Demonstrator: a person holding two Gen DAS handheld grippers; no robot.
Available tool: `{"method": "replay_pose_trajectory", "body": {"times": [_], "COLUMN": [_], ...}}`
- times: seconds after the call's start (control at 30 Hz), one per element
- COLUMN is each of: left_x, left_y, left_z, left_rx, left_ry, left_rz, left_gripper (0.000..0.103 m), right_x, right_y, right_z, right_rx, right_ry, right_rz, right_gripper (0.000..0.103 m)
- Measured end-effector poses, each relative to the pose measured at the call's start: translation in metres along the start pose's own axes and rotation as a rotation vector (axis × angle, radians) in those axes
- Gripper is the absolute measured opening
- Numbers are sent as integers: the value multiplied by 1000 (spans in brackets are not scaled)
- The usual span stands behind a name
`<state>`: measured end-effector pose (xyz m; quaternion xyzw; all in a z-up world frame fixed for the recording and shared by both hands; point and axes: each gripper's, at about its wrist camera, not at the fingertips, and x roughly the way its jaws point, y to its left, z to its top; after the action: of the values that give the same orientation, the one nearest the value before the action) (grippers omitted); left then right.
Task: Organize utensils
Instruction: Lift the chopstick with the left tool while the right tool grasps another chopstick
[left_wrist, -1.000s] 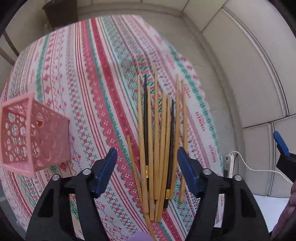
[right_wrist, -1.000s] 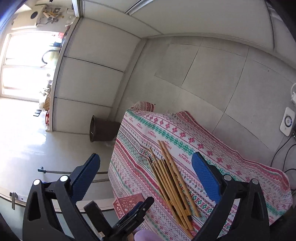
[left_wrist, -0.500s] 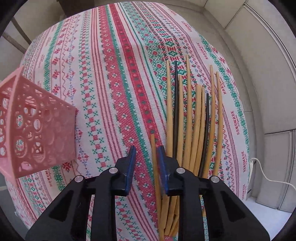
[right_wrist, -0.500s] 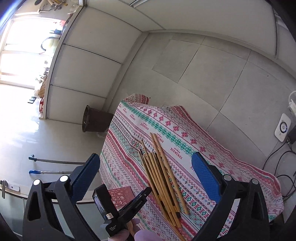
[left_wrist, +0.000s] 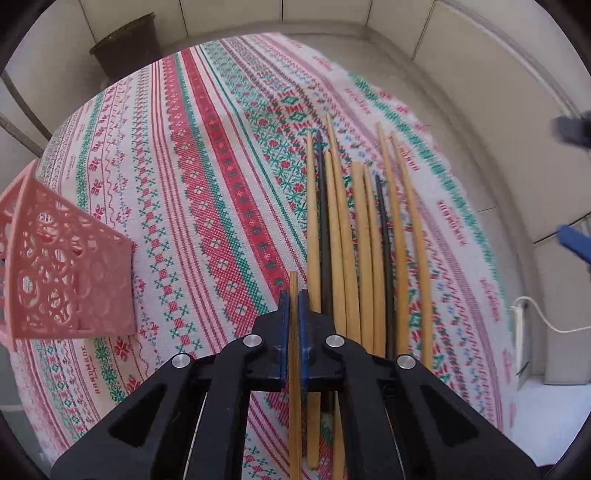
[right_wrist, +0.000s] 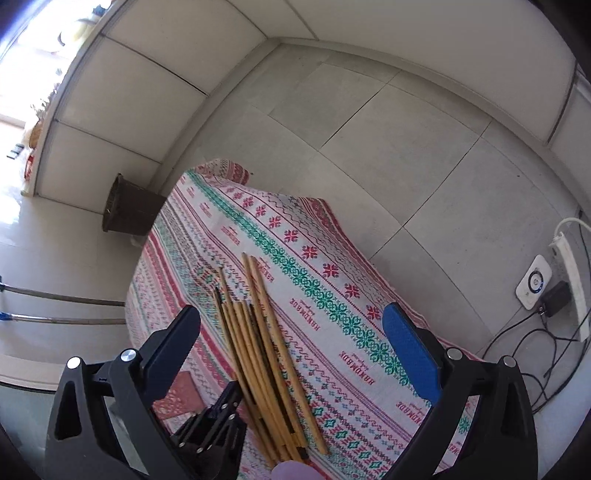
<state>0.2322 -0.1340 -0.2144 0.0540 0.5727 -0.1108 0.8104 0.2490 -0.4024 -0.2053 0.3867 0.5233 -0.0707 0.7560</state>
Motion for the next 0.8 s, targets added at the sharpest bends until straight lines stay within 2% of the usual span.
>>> {"method": "replay_pose_trajectory", "body": {"times": [0.13, 0.23, 0.3, 0.33, 0.5, 0.8], "left_x": [-41, -85, -110, -121, -151, -166], "left_y": [16, 30, 40, 45, 62, 83], "left_z": [-15, -20, -31, -38, -48, -53], "left_rx": [4, 25, 26, 23, 14, -8], "left_ry": [-79, -143, -198, -219, -281, -293], "left_rz": [-90, -149, -185, -197, -222, -250], "left_gripper": [4, 4, 4, 4, 4, 4], "right_x": [20, 35, 47, 52, 75, 107], "right_y": [13, 30, 39, 43, 65, 73], "right_z": [-3, -5, -6, -6, -5, -6], "right_rx": [-60, -129, -148, -155, -234, -315], "right_ry": [37, 55, 77, 78, 38, 43], "right_rz": [-13, -63, -86, -100, -191, -286], "right_gripper": [94, 85, 67, 63, 33, 27]}}
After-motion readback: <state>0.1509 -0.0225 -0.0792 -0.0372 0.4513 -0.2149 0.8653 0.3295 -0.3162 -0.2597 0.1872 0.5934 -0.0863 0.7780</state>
